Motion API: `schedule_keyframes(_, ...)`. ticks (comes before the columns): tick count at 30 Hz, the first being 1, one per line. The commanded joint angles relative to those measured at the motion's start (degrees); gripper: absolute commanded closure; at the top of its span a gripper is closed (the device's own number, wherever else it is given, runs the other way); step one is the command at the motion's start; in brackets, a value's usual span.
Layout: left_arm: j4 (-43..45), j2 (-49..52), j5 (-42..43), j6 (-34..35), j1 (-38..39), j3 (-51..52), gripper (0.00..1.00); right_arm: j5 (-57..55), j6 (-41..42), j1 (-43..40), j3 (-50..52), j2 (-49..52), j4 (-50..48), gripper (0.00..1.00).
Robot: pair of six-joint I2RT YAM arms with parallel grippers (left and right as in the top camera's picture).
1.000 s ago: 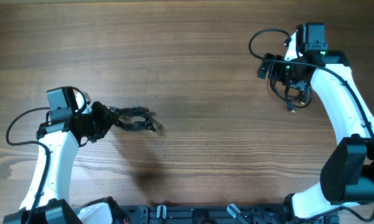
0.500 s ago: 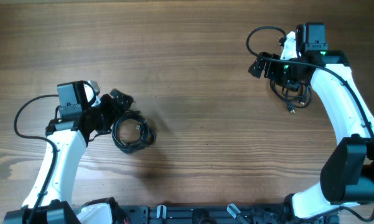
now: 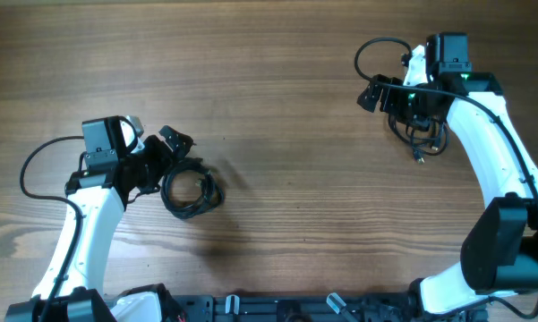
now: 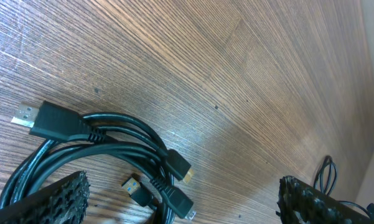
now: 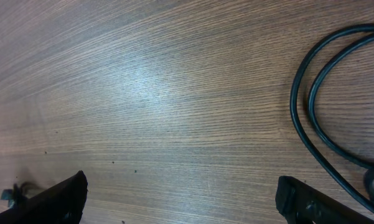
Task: Untangle cables
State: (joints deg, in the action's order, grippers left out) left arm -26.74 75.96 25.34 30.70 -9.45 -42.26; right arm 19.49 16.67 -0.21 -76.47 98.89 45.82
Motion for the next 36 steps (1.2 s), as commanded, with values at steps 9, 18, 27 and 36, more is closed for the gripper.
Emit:
schedule_keyframes(9,2.51,0.11,4.98,0.2,0.24,-2.38,0.96,0.94,0.44,0.02,0.22,-0.85,-0.15,0.0)
schedule_keyframes(18,3.15,0.13,0.72,0.15,0.24,-10.25,0.96,0.94,0.44,0.02,0.22,-0.85,-0.17,0.0)
schedule_keyframes(27,-5.44,3.65,-17.49,0.11,0.26,-10.25,0.93,0.94,0.44,0.02,0.22,-0.85,-0.2,0.0)
schedule_keyframes(36,-22.58,7.32,-7.32,-1.99,3.15,-10.25,0.94,0.94,0.44,0.02,0.22,-0.85,-0.17,0.0)
